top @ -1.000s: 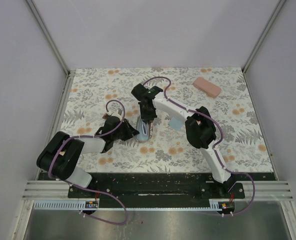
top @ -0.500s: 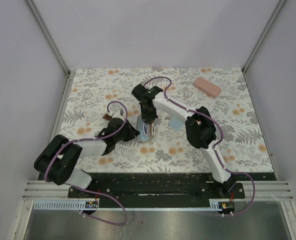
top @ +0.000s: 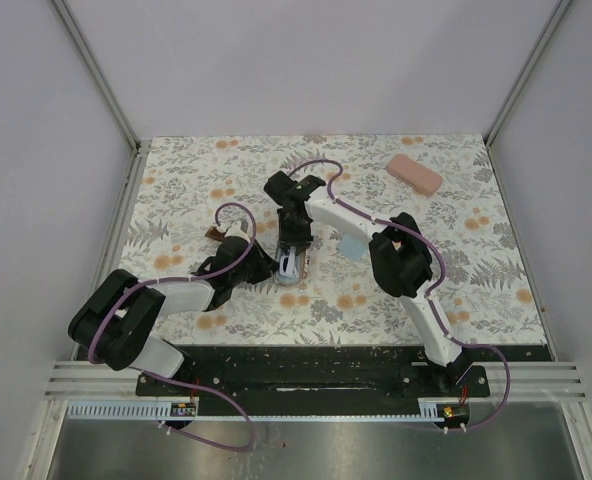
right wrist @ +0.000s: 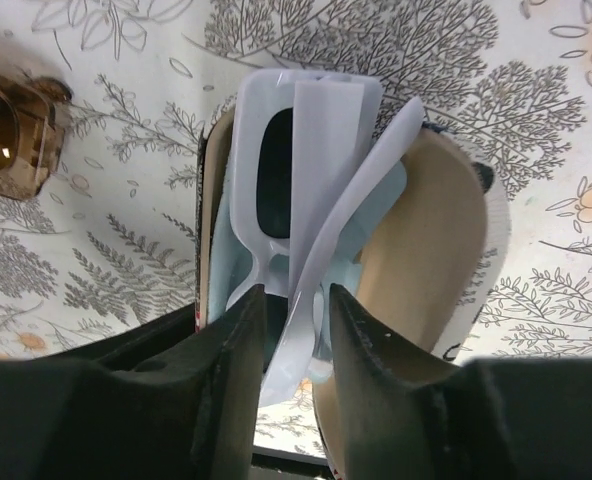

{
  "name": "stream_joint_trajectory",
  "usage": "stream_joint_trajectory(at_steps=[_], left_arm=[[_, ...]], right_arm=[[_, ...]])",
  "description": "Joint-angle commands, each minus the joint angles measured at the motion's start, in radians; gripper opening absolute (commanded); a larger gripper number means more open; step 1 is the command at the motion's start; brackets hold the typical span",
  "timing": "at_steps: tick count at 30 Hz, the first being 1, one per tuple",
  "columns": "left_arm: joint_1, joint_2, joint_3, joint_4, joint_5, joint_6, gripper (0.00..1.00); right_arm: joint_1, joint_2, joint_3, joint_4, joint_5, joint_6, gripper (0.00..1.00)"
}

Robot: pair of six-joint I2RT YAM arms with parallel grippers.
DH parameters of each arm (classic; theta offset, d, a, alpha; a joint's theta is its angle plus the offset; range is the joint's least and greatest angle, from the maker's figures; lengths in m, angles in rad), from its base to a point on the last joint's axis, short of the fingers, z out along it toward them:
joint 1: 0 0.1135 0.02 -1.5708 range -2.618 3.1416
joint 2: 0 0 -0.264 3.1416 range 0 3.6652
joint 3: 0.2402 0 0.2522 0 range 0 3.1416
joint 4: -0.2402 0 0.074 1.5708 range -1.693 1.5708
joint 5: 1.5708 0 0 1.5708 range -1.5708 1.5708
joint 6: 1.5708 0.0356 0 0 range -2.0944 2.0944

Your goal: Organize the sunglasses

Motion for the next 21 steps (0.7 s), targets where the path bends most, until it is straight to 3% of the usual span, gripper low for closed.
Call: stream_joint_trajectory(at_steps=[1,8,15,21], left_arm=[[-0.004,0.001,0.002,0.091,-0.025,-0.014,0.19],[-0.005,0.006,-0.004,0.097,-0.023,-0.012,0.19],[-0.012,0.01,-0.015,0.112,-0.022,-0.017,0.19],[-0.012,0.012,-0.013,0.115,-0.019,-0.018,0.19]], right_arm=[[0.002,-0.026,-0.02,0.015,-0.058,0.028,0.45],[-0.008,-0.115,-0.08,0.085,-0.082,0.051,0.44],[-0.022,-0.112,-0.111,0.099,-0.101,0.047,0.3],[-0.022,-0.131,-0.173,0.139,-0.135,0.057,0.24]])
